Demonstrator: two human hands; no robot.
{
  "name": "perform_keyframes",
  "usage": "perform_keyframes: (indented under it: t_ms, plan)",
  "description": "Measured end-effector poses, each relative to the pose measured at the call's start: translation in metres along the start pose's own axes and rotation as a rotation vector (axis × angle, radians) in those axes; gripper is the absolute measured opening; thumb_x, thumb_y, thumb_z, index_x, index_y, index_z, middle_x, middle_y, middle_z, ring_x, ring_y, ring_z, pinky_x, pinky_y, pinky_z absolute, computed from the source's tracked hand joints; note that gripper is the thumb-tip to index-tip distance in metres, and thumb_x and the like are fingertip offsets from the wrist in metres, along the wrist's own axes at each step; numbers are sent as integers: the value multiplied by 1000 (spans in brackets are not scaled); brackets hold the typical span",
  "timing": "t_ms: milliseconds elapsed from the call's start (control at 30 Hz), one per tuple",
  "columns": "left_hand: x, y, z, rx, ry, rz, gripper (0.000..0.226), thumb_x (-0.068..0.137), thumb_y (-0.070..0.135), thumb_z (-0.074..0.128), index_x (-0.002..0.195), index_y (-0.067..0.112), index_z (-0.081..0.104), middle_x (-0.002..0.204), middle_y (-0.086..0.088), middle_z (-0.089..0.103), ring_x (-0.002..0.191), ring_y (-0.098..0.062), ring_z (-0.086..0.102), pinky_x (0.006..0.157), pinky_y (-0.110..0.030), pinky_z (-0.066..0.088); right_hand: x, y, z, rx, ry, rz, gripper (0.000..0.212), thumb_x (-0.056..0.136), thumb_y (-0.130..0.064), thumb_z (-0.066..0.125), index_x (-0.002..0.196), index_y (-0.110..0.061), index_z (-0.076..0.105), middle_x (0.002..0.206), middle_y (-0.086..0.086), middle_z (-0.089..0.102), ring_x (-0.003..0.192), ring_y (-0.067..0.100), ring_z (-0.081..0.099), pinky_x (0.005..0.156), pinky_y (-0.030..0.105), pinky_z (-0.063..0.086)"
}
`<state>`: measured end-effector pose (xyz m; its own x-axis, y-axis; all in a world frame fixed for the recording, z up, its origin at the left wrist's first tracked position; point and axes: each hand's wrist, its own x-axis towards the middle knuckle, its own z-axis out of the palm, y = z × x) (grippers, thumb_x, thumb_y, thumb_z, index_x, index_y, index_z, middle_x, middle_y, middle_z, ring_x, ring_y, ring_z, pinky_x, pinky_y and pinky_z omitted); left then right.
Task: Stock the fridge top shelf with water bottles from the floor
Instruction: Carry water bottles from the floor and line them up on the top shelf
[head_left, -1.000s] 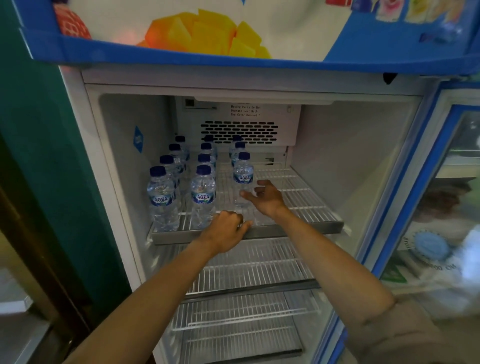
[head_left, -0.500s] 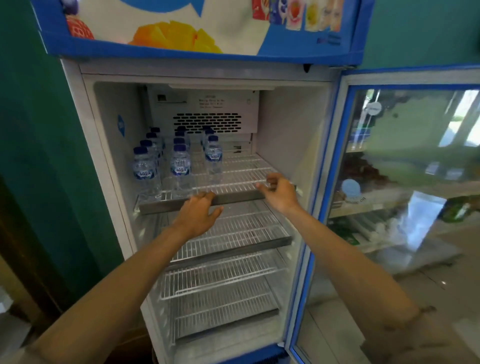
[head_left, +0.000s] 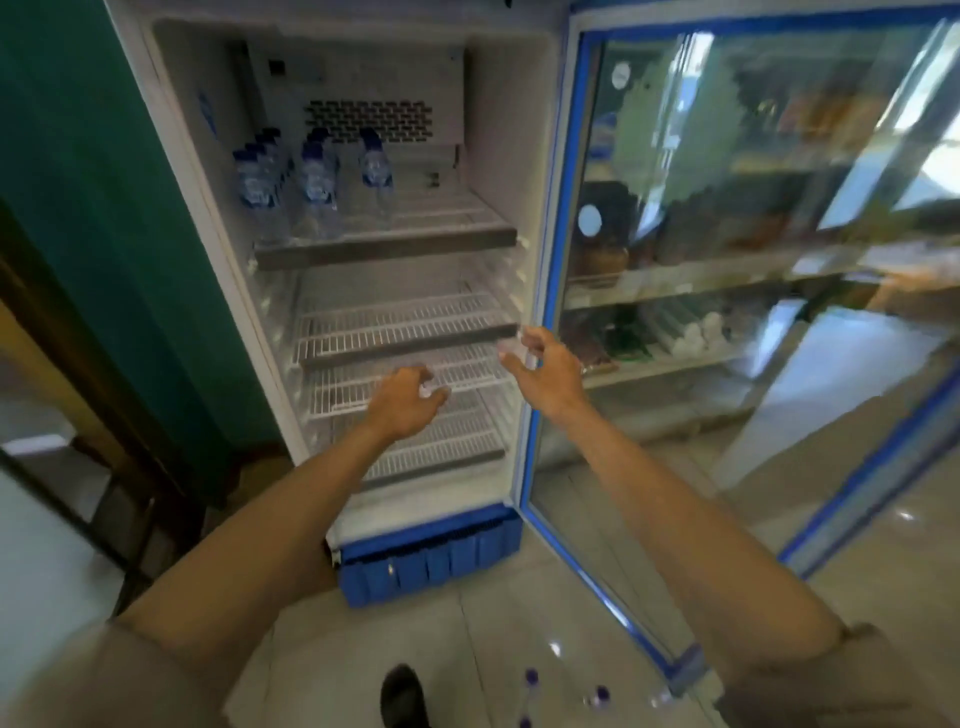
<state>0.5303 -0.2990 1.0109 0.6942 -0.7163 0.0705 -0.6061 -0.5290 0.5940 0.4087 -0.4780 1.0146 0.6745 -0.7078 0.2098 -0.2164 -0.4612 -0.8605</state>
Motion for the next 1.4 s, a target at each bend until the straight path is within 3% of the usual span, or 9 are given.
perform_keyframes:
  t_ms: [167,300,400,500,667,800,900,1133,1400]
  plan:
    - [-83,35,44,-84,-38,-56,41,95,32,58,122,1,60,125,-13,61,114,-27,57,88,-27,40,-107,25,-37,-10,-33,79,56,91,-34,70,138,-11,51,133,3,59,121,15,55,91,18,38]
    - [-136,46,81,-82,-79,-87,43,94,36,59,122,3,59,126,-13,61,115,-28,56,93,-32,42,-180,51,-51,12,-29,135,52,90,-34,71,135,-13,54,127,-1,60,117,13,56,93,18,39]
    - [-182,47,109,-79,-123,-85,43,93,38,59,123,7,59,126,-9,61,117,-25,56,93,-29,41,-234,76,-57,20,-34,168,54,89,-34,73,134,-11,55,128,3,61,117,16,58,100,27,45]
    - [-230,42,137,-94,-178,-86,39,95,37,58,120,8,61,125,-7,62,117,-23,55,91,-26,40,-288,107,-62,22,-37,188,50,89,-30,73,131,-9,57,128,5,63,118,17,59,95,20,43]
    - [-317,25,193,-88,-239,-159,37,94,36,59,119,8,62,122,-6,64,116,-24,57,94,-31,42,-376,163,-70,-21,-15,281,50,88,-31,72,129,-7,58,127,9,63,119,21,58,105,37,45]
    - [-390,19,229,-140,-195,-274,31,92,30,61,112,6,65,112,-7,67,107,-24,61,87,-26,40,-431,194,-76,-24,-62,352,54,88,-31,73,131,-2,57,130,12,62,122,23,58,107,35,43]
    - [-419,20,244,-169,-232,-282,29,93,30,60,112,7,63,110,-4,65,104,-21,59,84,-25,39,-450,204,-92,10,-91,381,54,90,-31,71,134,-4,55,131,8,61,122,18,56,99,23,41]
    - [-417,13,287,-230,-223,-422,34,93,29,61,120,8,60,118,-5,63,108,-19,58,86,-24,41,-454,264,-96,-82,-175,433,54,89,-34,71,133,-9,56,130,7,61,120,18,58,93,21,40]
    - [-376,-20,377,-246,-259,-607,35,92,28,63,122,10,58,116,-3,62,108,-20,58,87,-25,42,-423,372,-77,-162,-279,529,48,91,-29,69,131,-6,57,129,10,63,122,21,58,105,33,44]
